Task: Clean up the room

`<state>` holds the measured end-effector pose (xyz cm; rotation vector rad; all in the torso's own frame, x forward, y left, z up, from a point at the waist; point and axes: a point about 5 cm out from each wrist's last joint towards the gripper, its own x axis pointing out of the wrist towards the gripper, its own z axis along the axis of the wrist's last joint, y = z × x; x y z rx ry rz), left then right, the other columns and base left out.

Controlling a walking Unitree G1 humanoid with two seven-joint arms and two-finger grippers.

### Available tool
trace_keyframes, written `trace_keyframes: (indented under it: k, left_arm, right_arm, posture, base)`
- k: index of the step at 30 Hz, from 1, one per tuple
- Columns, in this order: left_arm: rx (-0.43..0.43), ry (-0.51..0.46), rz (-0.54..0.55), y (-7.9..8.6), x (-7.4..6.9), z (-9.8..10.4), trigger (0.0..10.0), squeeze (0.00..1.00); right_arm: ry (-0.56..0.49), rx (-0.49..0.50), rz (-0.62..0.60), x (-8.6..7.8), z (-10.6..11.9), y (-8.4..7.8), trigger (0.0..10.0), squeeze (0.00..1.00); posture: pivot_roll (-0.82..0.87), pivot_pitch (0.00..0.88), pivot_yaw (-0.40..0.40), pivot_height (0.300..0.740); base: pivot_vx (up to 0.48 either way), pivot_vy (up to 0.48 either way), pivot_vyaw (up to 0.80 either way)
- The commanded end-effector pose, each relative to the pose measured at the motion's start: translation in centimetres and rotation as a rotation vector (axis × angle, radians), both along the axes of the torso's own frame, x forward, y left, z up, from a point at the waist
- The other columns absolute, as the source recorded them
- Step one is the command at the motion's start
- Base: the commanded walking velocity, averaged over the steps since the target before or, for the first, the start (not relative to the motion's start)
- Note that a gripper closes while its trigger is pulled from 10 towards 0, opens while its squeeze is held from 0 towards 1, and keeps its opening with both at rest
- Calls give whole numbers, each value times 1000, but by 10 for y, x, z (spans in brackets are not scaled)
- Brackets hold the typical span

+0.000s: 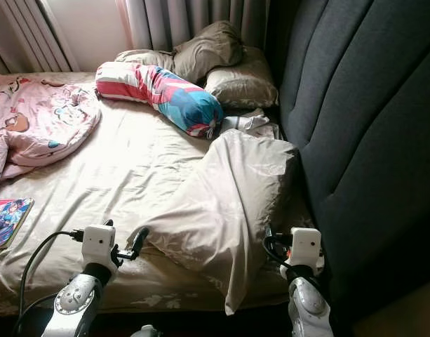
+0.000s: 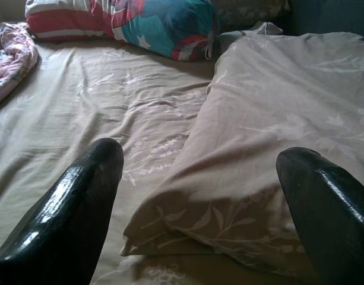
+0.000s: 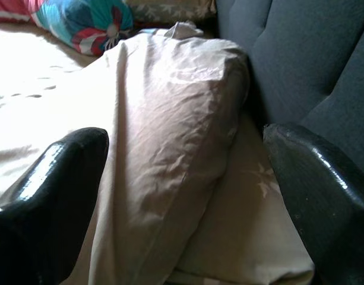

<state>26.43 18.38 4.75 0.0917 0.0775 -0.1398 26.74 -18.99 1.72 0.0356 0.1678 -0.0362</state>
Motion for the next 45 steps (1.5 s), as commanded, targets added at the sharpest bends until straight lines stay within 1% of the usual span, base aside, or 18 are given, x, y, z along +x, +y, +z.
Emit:
trace_keyframes:
  k: [1,2,4,12,16,21,25,32,35,37,38,43,45]
  left_arm:
    - [10,-14,-10,-1,2,5,10000,0]
    - [10,-14,-10,-1,2,5,10000,0]
    - [10,-13,-11,-1,2,5,10000,0]
    - [15,-12,-16,-2,3,4,10000,0]
    - [31,-9,-16,-2,3,4,10000,0]
    - [31,-9,-15,-2,4,4,10000,0]
    - [32,-10,-14,-2,4,5,10000,0]
    - [33,-15,-15,-2,5,6,10000,0]
    - [34,-17,-17,-3,6,6,10000,0]
    - [34,-18,-18,-3,6,6,10000,0]
    - [34,-18,-19,-3,6,6,10000,0]
    - [35,-20,-21,-4,7,7,10000,0]
    - [35,-20,-21,-4,7,7,10000,0]
  right_arm:
    - [16,1,7,0,-2,0,10000,0]
    - [16,0,8,0,-2,1,10000,0]
    - [-6,7,11,0,0,1,10000,0]
    - [-3,5,14,1,0,3,10000,0]
    - [-15,-15,51,0,1,5,10000,0]
    - [-28,2,65,0,3,9,10000,0]
    - [-24,26,59,1,2,9,10000,0]
    - [-30,21,70,2,3,9,10000,0]
    - [-52,28,86,3,6,9,10000,0]
    - [-67,39,92,4,8,10,10000,0]
    - [-72,41,94,4,9,10,10000,0]
    - [-56,35,86,5,8,10,10000,0]
    - [-43,22,79,5,7,9,10000,0]
  posture:
    - [-41,12,-7,657]
    - [-41,12,-7,647]
    - [-42,10,-6,647]
    - [-40,11,-5,647]
    - [-41,14,-5,647]
    - [-40,15,-6,647]
    - [-36,15,-7,647]
    - [-37,12,-7,647]
    - [-38,11,-7,647]
    - [-38,10,-7,651]
    - [-37,10,-7,661]
    - [-36,8,-7,686]
    - [-36,8,-7,686]
  base:
    - [0,0,0]
    - [0,0,0]
    - [0,0,0]
    - [0,0,0]
    - [0,0,0]
    - [0,0,800]
    - [0,0,0]
    - [0,0,0]
    - [0,0,0]
    - [0,0,0]
    - [0,0,0]
    - [0,0,0]
    - [0,0,0]
